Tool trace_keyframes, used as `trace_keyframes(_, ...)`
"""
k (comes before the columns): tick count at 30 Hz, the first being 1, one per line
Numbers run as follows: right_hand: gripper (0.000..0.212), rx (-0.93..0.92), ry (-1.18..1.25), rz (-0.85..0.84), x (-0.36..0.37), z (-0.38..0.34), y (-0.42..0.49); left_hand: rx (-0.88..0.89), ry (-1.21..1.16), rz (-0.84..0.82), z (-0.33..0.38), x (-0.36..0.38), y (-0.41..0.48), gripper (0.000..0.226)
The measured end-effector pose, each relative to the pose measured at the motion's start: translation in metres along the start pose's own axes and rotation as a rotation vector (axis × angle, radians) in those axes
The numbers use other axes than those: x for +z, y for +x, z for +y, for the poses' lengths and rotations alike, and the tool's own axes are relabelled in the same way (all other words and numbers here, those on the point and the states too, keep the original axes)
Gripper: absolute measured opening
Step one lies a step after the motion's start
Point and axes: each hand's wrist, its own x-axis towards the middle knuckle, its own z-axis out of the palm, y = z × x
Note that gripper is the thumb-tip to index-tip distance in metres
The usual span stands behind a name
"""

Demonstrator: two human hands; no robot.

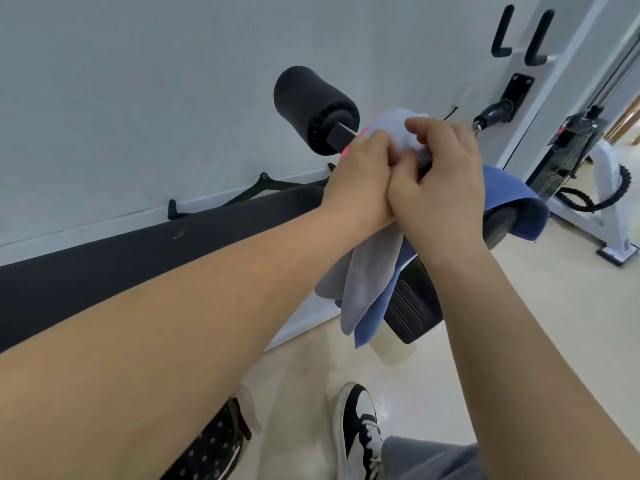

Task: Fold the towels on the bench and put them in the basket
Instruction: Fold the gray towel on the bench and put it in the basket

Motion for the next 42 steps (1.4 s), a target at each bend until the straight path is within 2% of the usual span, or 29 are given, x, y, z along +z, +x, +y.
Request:
trace_keyframes(4,0.039,0.136,-0.013,-0.022,0.001,0.003,0.006,0.047,-0.041,0.028,-0.003,-0.001,0.001,0.015)
trace_keyframes(8,0.04,0.169,-0.111,-0.088,-0.002,0.003,0.007,-0.138,-0.221,0.112,-0.015,-0.023,0.005,0.012)
trace_keyframes(10,0.041,0.146,-0.184,-0.14,-0.001,0.004,0.006,-0.236,-0.25,0.239,-0.02,-0.041,0.008,0.009)
trace_keyframes(14,0.042,0.101,-0.364,-0.224,0.004,0.004,0.004,-0.468,-0.451,0.572,-0.028,-0.089,0.017,0.006)
trace_keyframes(16,0.047,0.121,-0.423,-0.241,0.011,0.001,0.003,-0.498,-0.501,0.669,-0.033,-0.114,0.016,0.01)
trace_keyframes(17,0.048,0.111,-0.431,-0.234,0.016,-0.002,0.002,-0.479,-0.485,0.659,-0.035,-0.122,0.012,0.015)
trace_keyframes(19,0.052,0.026,-0.373,-0.188,0.027,-0.013,-0.002,-0.418,-0.401,0.532,-0.035,-0.131,-0.001,0.025)
trace_keyframes(22,0.056,-0.09,-0.183,-0.211,0.049,-0.039,-0.012,-0.368,-0.384,0.35,-0.032,-0.141,-0.026,0.025)
trace_keyframes(25,0.031,-0.157,0.11,-0.286,0.064,-0.063,-0.021,-0.352,-0.424,0.196,-0.029,-0.168,-0.043,0.028)
trace_keyframes(27,0.021,-0.165,0.303,-0.323,0.069,-0.078,-0.026,-0.334,-0.43,0.088,-0.03,-0.191,-0.056,0.02)
trace_keyframes(29,0.017,-0.14,0.38,-0.37,0.07,-0.093,-0.032,-0.292,-0.367,0.05,-0.034,-0.214,-0.071,0.018)
trace_keyframes(31,0.017,-0.08,0.388,-0.465,0.074,-0.107,-0.038,-0.296,-0.259,0.035,-0.043,-0.236,-0.086,0.021)
trace_keyframes(33,0.024,-0.053,0.375,-0.678,0.081,-0.115,-0.044,-0.358,-0.164,0.02,-0.059,-0.255,-0.103,0.025)
trace_keyframes(35,0.02,-0.083,0.339,-0.894,0.087,-0.123,-0.053,-0.425,-0.135,-0.039,-0.08,-0.271,-0.124,0.03)
trace_keyframes(36,0.02,-0.107,0.31,-0.948,0.09,-0.127,-0.058,-0.46,-0.138,-0.095,-0.09,-0.277,-0.136,0.035)
trace_keyframes(39,0.013,-0.133,0.249,-0.939,0.1,-0.138,-0.069,-0.545,0.018,-0.254,-0.122,-0.281,-0.168,0.055)
trace_keyframes(42,0.016,-0.135,0.231,-0.933,0.115,-0.143,-0.076,-0.578,0.207,-0.226,-0.157,-0.266,-0.191,0.04)
